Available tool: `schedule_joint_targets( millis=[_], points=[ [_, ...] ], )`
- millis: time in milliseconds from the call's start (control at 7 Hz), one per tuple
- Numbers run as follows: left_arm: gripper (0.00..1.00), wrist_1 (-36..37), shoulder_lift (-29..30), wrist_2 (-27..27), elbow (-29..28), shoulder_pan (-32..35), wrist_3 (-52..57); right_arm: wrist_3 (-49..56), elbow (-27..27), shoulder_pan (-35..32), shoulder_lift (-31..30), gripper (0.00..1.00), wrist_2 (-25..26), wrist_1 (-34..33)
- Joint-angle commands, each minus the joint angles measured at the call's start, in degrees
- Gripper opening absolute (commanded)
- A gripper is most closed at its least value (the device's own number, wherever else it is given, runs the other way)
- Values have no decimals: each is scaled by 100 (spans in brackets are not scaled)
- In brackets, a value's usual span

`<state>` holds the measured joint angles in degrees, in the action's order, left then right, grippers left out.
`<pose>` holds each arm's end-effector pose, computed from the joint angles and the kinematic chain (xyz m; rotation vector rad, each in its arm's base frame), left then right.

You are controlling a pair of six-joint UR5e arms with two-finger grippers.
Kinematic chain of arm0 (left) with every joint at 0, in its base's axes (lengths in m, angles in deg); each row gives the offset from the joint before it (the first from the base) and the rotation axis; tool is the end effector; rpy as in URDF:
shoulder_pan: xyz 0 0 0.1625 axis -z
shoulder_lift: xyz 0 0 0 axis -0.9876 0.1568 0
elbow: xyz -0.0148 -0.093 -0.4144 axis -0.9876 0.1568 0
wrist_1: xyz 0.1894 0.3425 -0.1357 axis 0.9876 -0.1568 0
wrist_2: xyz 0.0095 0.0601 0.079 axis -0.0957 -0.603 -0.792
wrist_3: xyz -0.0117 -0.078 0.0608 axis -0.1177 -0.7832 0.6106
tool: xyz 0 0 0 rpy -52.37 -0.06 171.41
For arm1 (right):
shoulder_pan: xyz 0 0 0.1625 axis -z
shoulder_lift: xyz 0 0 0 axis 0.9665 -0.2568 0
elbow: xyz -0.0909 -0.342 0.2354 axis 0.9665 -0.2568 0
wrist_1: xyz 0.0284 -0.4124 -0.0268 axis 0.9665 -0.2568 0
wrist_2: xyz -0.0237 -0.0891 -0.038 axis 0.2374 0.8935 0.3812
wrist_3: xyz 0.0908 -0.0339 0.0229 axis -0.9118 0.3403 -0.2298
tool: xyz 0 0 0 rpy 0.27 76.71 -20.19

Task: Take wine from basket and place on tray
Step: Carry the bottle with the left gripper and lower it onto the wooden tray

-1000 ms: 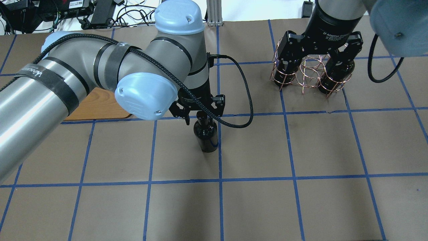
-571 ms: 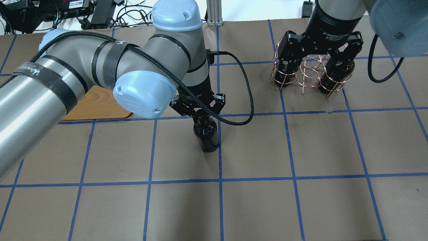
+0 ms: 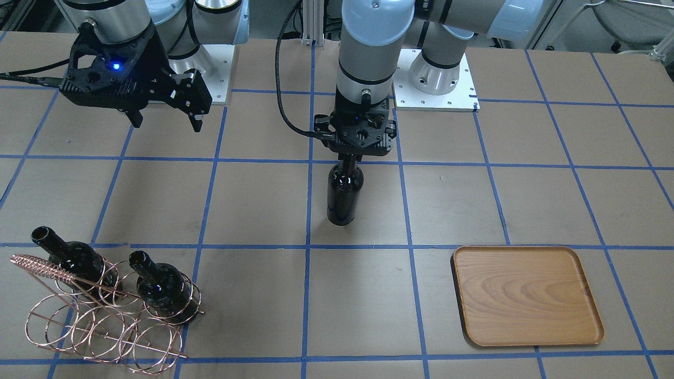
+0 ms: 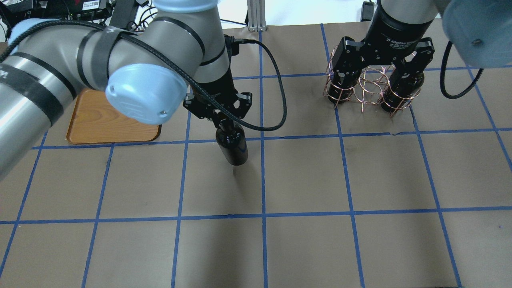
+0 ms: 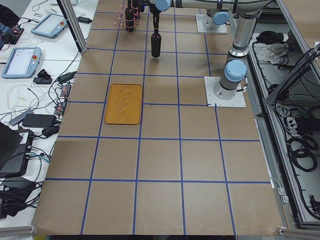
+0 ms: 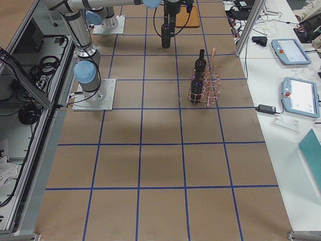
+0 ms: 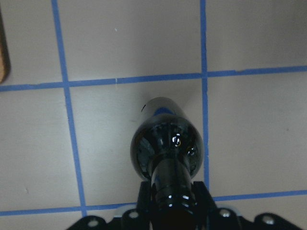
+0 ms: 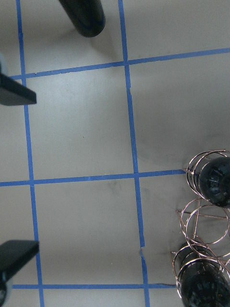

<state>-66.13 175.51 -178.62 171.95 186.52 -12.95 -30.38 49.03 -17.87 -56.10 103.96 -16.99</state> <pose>-0.2768 -0.4915 0.4288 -0.0763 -3.1287 -0.0389 0.1598 -0.4885 0.5124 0.1199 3.1288 -0.0439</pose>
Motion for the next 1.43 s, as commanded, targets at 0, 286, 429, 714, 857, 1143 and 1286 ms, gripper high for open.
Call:
schedule_joint_targets(
  millis=[0, 286, 429, 714, 857, 1143, 1286],
  points=[
    [0, -50, -66, -161, -367, -952, 725, 0, 0, 0, 8, 100, 0, 0],
    [0, -59, -40, -153, -466, -2050, 2075, 0, 9, 0, 8, 100, 0, 0],
    [0, 80, 125, -153, -475, -2525, 2578, 0, 9, 0, 8, 100, 0, 0],
    [0, 775, 415, -171, -475, -3090, 3038, -9, 18, 0, 8, 100, -9, 0],
    [0, 837, 547, -162, -483, -3345, 3223, -9, 18, 0, 8, 100, -9, 0],
    [0, 1031, 741, -162, -510, -3549, 3802, -9, 26, 0, 8, 100, -9, 0],
    [0, 1031, 760, -162, -527, -3576, 3839, -9, 26, 0, 8, 100, -9, 0]
  ],
)
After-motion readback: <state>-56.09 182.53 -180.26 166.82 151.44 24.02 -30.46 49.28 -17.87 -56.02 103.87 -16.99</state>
